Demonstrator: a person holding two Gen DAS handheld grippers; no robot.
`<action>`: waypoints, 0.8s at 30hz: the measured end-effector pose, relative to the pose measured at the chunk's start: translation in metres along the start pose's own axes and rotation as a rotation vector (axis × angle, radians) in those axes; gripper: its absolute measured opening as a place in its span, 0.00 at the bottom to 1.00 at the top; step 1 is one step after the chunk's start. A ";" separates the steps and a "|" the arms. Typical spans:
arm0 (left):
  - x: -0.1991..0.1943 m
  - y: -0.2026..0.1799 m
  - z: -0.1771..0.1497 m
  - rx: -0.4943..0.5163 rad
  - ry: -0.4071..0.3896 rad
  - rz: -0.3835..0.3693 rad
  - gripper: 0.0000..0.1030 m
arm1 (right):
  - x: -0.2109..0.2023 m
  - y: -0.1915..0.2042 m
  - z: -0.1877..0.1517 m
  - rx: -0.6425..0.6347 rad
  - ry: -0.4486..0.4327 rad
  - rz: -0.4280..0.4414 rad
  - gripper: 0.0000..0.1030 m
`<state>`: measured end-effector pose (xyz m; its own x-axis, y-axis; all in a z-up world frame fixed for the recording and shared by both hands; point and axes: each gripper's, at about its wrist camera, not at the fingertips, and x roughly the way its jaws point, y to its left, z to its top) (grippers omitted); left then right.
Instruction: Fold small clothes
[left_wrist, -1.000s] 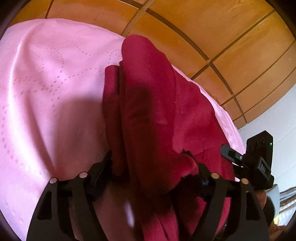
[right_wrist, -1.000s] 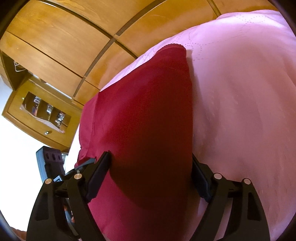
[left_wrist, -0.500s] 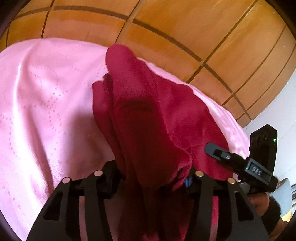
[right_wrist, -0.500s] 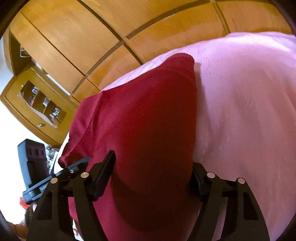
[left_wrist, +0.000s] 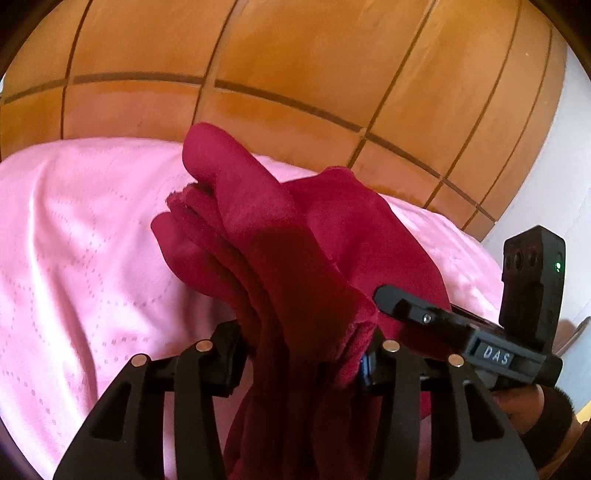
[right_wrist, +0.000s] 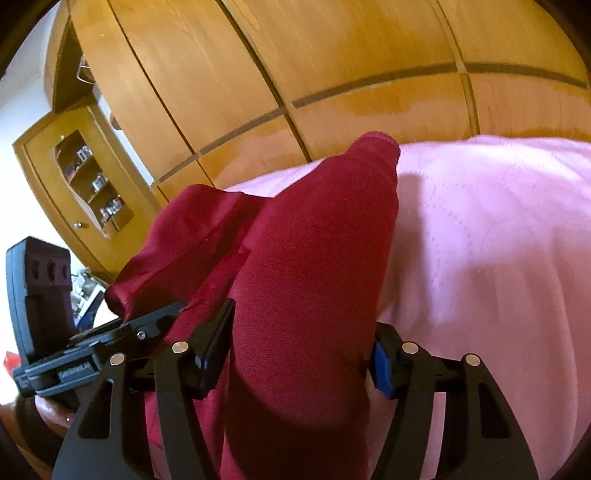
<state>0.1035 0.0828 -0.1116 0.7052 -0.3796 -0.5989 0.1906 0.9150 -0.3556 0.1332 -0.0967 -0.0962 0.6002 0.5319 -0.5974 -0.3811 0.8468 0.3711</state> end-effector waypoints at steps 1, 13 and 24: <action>-0.003 -0.006 0.003 0.009 -0.021 -0.007 0.44 | -0.003 0.001 0.000 -0.006 -0.008 -0.004 0.61; -0.011 -0.058 0.030 0.103 -0.130 -0.085 0.44 | -0.065 -0.010 0.008 -0.015 -0.177 -0.078 0.61; 0.014 -0.102 0.048 0.193 -0.117 -0.171 0.44 | -0.108 -0.042 0.010 0.028 -0.254 -0.172 0.61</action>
<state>0.1264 -0.0094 -0.0494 0.7238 -0.5222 -0.4510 0.4319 0.8526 -0.2942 0.0917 -0.1893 -0.0403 0.8123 0.3618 -0.4575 -0.2412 0.9225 0.3012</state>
